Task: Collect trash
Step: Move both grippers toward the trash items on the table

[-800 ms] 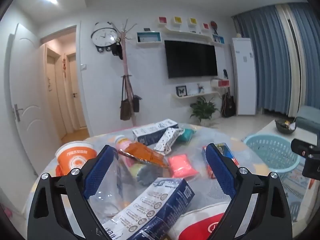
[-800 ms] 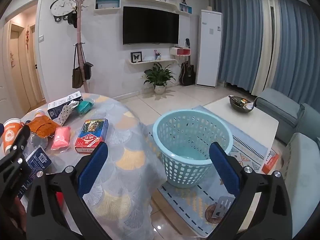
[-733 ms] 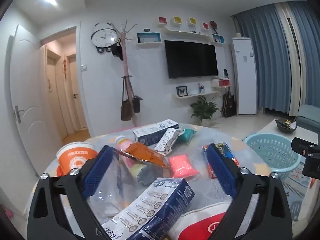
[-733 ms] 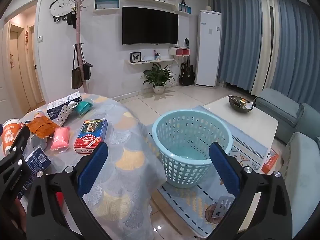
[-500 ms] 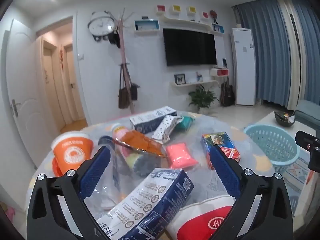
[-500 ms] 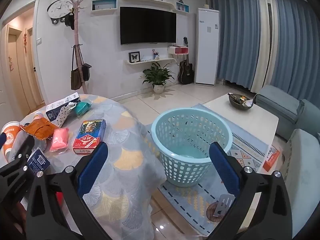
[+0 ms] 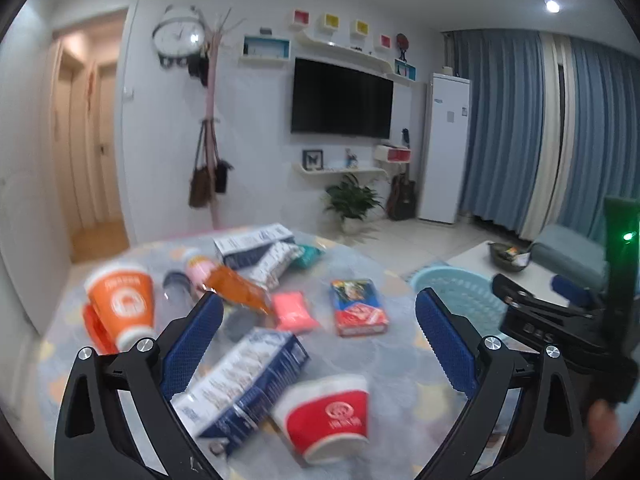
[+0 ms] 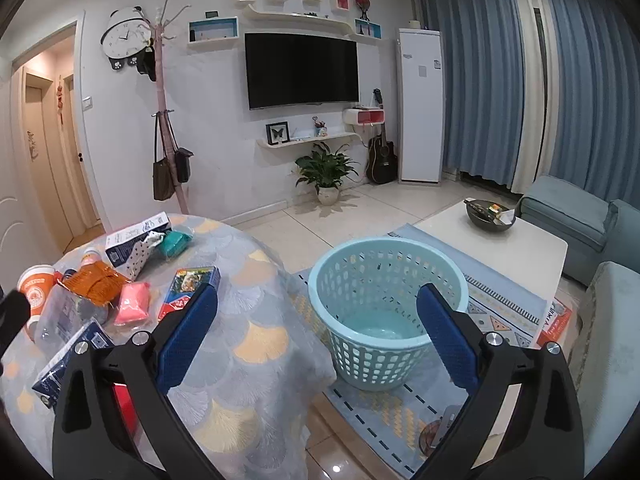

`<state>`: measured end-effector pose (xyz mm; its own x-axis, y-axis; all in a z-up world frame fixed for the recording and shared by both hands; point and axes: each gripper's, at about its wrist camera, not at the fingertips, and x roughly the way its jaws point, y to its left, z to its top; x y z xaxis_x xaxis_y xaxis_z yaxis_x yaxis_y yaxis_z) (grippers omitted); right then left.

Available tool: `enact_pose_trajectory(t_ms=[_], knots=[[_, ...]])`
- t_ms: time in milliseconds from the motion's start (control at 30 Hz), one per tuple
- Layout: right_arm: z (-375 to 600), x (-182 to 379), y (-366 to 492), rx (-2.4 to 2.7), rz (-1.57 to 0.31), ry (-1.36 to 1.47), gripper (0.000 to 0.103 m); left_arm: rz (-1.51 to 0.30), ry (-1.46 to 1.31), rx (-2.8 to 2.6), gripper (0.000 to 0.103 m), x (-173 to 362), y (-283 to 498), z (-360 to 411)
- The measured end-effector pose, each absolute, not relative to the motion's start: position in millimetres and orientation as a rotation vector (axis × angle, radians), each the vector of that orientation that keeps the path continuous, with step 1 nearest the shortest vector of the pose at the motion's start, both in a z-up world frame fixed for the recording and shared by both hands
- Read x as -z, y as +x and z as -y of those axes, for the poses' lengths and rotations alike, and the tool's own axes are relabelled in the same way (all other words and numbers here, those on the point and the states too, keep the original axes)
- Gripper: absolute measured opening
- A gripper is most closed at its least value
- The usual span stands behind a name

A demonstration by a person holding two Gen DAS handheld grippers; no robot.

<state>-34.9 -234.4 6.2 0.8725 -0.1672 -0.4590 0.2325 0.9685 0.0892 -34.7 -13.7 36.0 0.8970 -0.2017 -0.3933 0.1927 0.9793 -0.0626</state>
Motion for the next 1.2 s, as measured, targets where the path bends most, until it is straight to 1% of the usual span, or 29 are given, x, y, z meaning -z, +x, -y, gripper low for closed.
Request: enact_pose_trajectory(t_ms=[233, 333, 533, 833, 1200], knots=[[238.1, -5.4, -40.7, 0.241, -0.46, 0.151, 0.095, -0.442, -0.101, 0.26, 0.094, -37.2, -28.2, 5.1], [239.3, -4.1, -45.0, 0.265, -0.47, 0.144, 0.092, -0.434, -0.112, 0.285, 0.094, -38.2, -27.1, 6.6], [239.8, -2.4, -52.7, 0.298, -0.468, 0.121, 0.091, -0.428, -0.156, 0.337, 0.094, -37.4, -26.9, 10.0], [241.0, -0.9, -48.1, 0.306, -0.473, 0.153, 0.091, -0.393, -0.127, 0.332, 0.094, -43.2, -35.7, 4.7], [237.9, -1.0, -48.8, 0.322, -0.47, 0.138, 0.091, -0.43, -0.115, 0.331, 0.094, -31.8, -32.3, 8.1]])
